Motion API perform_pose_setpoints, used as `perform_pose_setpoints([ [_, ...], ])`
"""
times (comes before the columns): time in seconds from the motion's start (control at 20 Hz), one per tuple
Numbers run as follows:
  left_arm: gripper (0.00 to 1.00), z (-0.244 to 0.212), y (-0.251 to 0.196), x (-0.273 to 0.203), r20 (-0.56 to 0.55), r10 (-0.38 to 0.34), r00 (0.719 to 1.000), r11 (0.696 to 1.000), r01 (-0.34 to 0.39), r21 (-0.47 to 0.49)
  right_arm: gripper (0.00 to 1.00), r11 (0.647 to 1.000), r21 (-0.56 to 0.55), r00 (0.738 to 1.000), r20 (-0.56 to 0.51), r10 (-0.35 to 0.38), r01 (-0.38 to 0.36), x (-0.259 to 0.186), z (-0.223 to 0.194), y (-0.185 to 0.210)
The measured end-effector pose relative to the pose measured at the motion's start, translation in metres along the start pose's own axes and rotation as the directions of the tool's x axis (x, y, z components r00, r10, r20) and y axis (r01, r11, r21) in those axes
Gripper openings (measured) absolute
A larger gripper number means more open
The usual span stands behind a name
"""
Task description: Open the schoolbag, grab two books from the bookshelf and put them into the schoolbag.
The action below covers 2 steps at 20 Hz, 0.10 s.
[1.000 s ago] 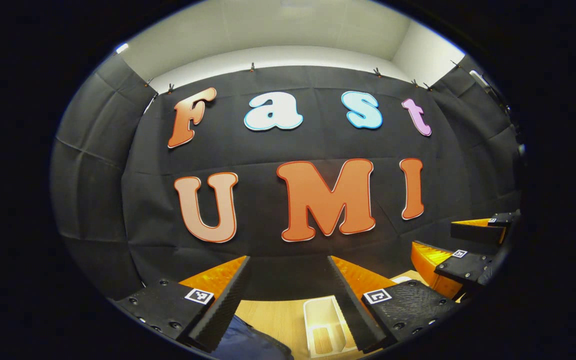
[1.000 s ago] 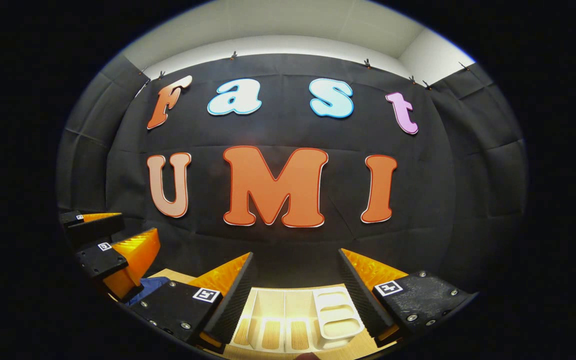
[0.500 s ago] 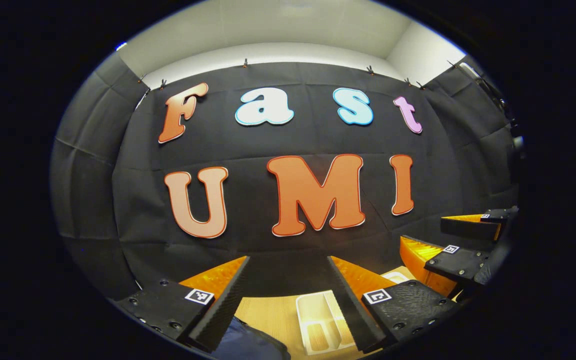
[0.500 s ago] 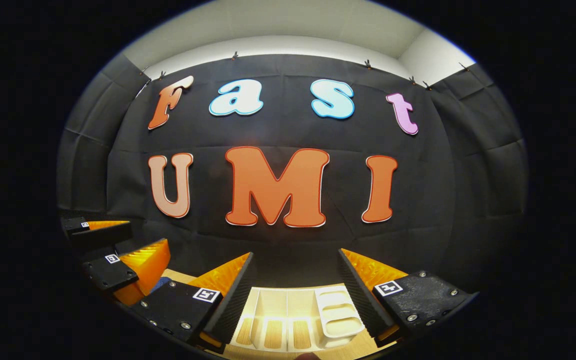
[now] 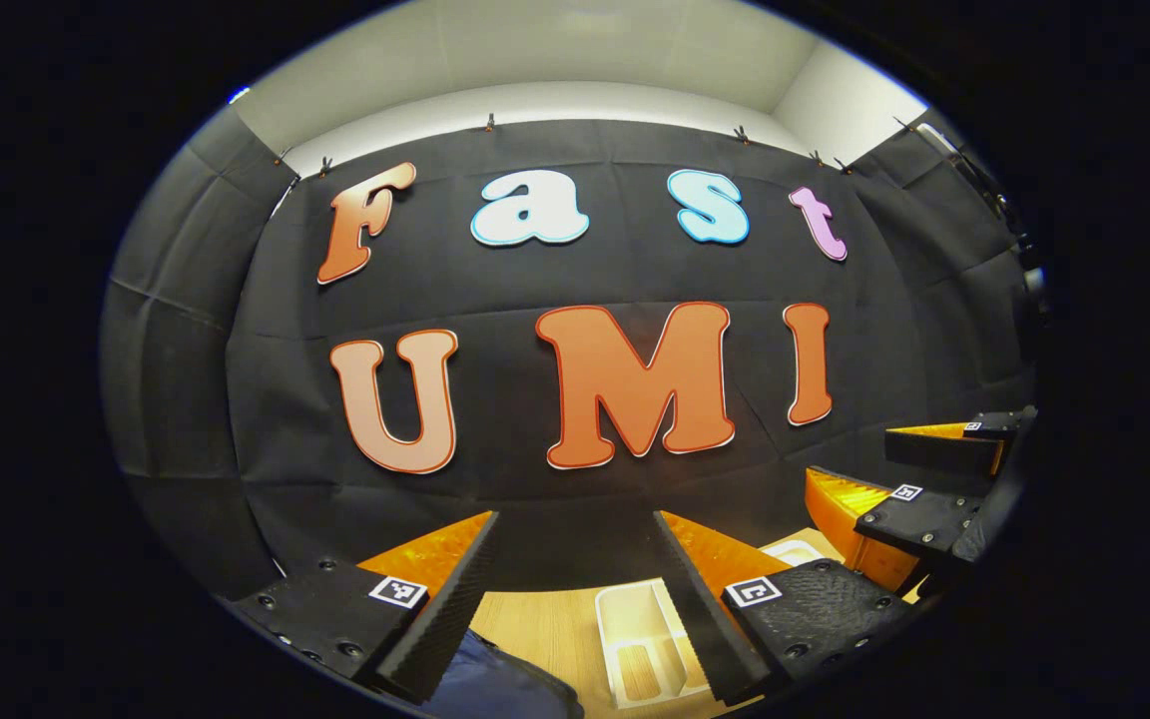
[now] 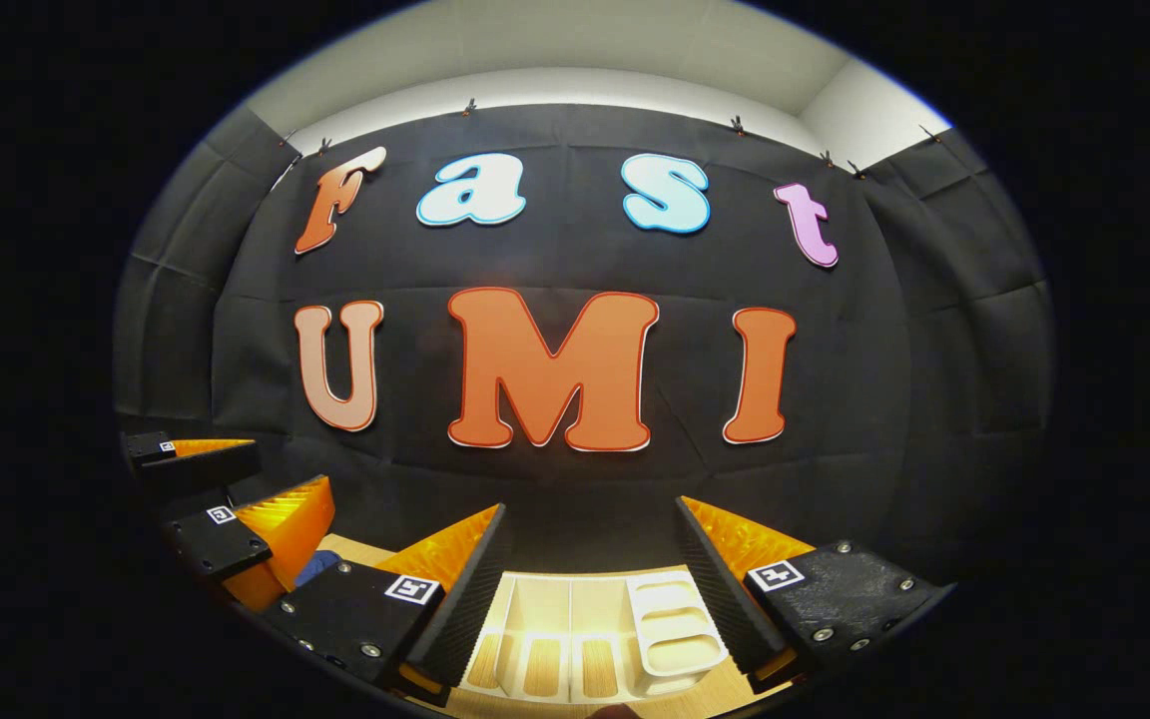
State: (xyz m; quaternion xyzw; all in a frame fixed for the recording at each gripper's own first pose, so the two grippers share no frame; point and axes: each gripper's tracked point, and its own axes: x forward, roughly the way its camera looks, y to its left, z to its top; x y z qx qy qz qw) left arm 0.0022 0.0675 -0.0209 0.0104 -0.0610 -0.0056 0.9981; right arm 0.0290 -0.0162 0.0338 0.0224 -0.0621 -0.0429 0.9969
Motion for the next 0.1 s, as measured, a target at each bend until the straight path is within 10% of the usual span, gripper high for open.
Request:
perform_pose_setpoints([
  [0.1, 0.93, -0.0004, -0.0007, -0.0007, -0.003, -0.001, 1.000, 1.000, 0.001, 0.005, 0.96, 1.000, 0.002, 1.000, -0.002, -0.001, 0.001, 0.0014, -0.0009, -0.0023],
])
